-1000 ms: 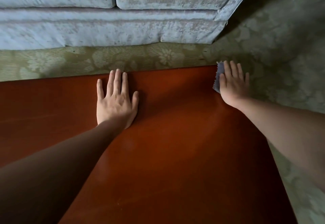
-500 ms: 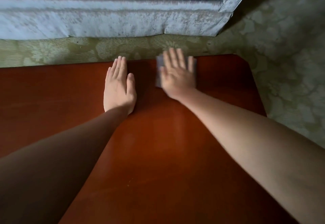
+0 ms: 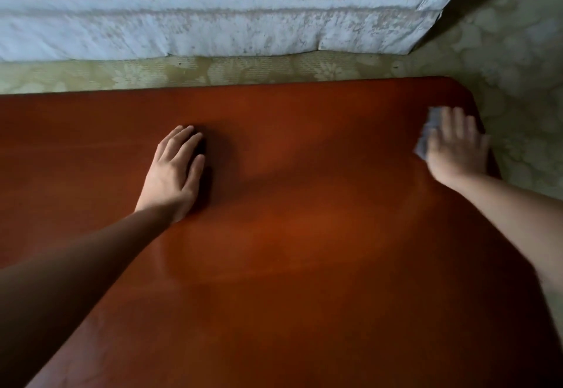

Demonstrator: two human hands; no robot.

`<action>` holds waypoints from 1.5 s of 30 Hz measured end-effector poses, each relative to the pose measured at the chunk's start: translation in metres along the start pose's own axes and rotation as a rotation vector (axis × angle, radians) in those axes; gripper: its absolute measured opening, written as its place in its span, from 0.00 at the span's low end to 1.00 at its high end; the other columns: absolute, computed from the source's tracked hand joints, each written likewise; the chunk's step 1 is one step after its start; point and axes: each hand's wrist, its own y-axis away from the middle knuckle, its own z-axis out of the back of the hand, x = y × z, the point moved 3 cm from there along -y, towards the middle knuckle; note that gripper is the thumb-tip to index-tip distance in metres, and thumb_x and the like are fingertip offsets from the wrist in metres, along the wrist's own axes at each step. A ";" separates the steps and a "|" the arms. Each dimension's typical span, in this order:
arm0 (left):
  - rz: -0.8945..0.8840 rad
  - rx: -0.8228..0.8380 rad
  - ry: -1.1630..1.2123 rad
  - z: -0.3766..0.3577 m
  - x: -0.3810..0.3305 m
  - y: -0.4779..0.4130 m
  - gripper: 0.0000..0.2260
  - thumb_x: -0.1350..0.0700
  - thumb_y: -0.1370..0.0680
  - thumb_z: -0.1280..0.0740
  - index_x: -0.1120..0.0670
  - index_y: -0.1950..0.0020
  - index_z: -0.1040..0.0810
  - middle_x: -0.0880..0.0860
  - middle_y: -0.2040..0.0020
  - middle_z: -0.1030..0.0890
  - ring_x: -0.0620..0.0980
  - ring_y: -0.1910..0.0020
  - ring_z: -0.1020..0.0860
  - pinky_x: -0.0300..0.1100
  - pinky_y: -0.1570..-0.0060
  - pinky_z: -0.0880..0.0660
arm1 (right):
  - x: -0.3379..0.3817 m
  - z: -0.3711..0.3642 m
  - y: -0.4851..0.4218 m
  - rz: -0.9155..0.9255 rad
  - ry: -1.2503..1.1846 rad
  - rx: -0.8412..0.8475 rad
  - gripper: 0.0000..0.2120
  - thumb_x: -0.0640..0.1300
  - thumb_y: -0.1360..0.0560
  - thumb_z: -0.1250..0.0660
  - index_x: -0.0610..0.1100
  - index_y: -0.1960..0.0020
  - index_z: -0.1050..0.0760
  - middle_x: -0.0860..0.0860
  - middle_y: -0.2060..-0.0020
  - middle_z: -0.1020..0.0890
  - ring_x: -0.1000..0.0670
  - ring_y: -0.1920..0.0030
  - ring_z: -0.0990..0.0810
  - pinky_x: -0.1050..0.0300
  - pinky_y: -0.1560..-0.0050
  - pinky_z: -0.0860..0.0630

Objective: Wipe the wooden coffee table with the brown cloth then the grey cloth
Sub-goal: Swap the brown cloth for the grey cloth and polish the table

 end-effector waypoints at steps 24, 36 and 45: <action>0.265 -0.227 -0.197 0.154 0.204 0.162 0.18 0.50 0.16 0.41 0.56 0.33 0.19 0.54 0.30 0.22 0.61 0.32 0.28 0.58 0.35 0.30 | 0.505 -0.062 0.259 0.590 0.018 0.064 0.30 0.58 0.14 0.59 0.50 0.14 0.57 0.51 0.15 0.55 0.46 0.15 0.58 0.32 0.19 0.60; 0.399 -0.363 -0.003 0.211 0.268 0.261 0.18 0.54 0.16 0.41 0.59 0.29 0.26 0.57 0.33 0.26 0.57 0.33 0.31 0.37 0.28 0.41 | 0.698 -0.090 0.402 0.841 -0.047 0.125 0.31 0.57 0.14 0.54 0.49 0.14 0.54 0.50 0.15 0.54 0.45 0.15 0.58 0.31 0.21 0.64; 0.545 -0.325 -0.144 0.185 0.242 0.253 0.19 0.48 0.17 0.43 0.53 0.30 0.25 0.53 0.29 0.27 0.57 0.29 0.33 0.59 0.25 0.41 | 0.659 -0.089 0.396 0.970 -0.053 0.096 0.31 0.58 0.14 0.53 0.50 0.14 0.52 0.50 0.15 0.51 0.45 0.15 0.55 0.34 0.19 0.59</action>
